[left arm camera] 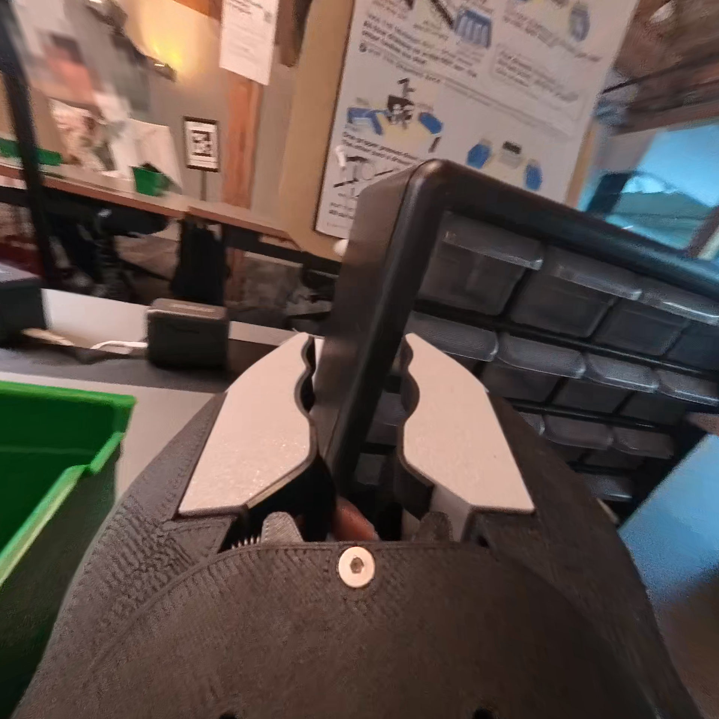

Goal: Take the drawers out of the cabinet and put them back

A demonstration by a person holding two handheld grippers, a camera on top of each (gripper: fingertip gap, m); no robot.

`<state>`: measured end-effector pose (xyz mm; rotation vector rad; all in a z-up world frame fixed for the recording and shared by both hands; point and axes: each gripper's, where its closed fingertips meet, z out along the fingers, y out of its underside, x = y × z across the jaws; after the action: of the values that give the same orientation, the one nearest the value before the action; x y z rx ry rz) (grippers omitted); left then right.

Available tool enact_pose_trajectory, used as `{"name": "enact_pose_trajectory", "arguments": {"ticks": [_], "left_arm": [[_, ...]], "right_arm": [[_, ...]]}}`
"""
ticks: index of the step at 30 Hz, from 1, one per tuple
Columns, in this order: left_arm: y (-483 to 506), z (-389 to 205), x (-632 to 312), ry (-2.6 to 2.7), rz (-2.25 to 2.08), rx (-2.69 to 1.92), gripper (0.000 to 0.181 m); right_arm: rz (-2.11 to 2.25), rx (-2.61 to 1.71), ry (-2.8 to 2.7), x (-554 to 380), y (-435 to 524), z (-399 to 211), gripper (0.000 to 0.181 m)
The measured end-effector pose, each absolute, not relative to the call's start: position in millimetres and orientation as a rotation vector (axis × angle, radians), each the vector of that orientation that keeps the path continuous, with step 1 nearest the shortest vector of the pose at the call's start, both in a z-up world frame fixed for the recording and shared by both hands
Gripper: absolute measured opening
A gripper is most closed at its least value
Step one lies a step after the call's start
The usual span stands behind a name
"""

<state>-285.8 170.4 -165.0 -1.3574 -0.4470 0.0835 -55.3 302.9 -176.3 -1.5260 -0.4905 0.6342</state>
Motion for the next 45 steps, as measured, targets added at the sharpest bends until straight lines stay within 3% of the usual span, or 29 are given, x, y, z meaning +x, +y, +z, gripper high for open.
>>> {"name": "enact_pose_trajectory", "arguments": {"ticks": [2, 6, 12, 17, 20, 22, 45], "left_arm": [[170.3, -167.2, -285.6, -0.432, 0.028, -1.352, 0.042], [173.8, -167.9, -281.7, -0.341, 0.068, -1.421, 0.059], [184.3, -167.3, -266.1, -0.199, -0.042, -1.41, 0.043], [179.6, -171.9, -270.5, -0.194, 0.012, -1.448, 0.03], [186.4, -182.1, -271.9, -0.168, 0.104, -1.521, 0.034], [186.5, -182.3, -278.0, -0.198, 0.193, -1.511, 0.021], [107.1, -183.9, -216.4, -0.23, 0.307, -1.646, 0.019]], "right_arm": [[0.637, -1.513, -0.515, -61.9, 307.7, -180.3, 0.042], [0.662, -1.504, -0.582, -71.7, 305.1, -185.3, 0.039], [0.601, -1.512, -0.605, -65.8, 308.0, -185.9, 0.021], [0.578, -1.535, -0.622, -65.7, 308.1, -186.3, 0.021], [0.559, -1.538, -0.628, -65.8, 308.0, -186.4, 0.021], [0.537, -1.542, -0.632, -65.6, 308.0, -186.5, 0.021], [0.416, -1.668, -0.685, -5.5, 234.6, -187.9, 0.019]]}}
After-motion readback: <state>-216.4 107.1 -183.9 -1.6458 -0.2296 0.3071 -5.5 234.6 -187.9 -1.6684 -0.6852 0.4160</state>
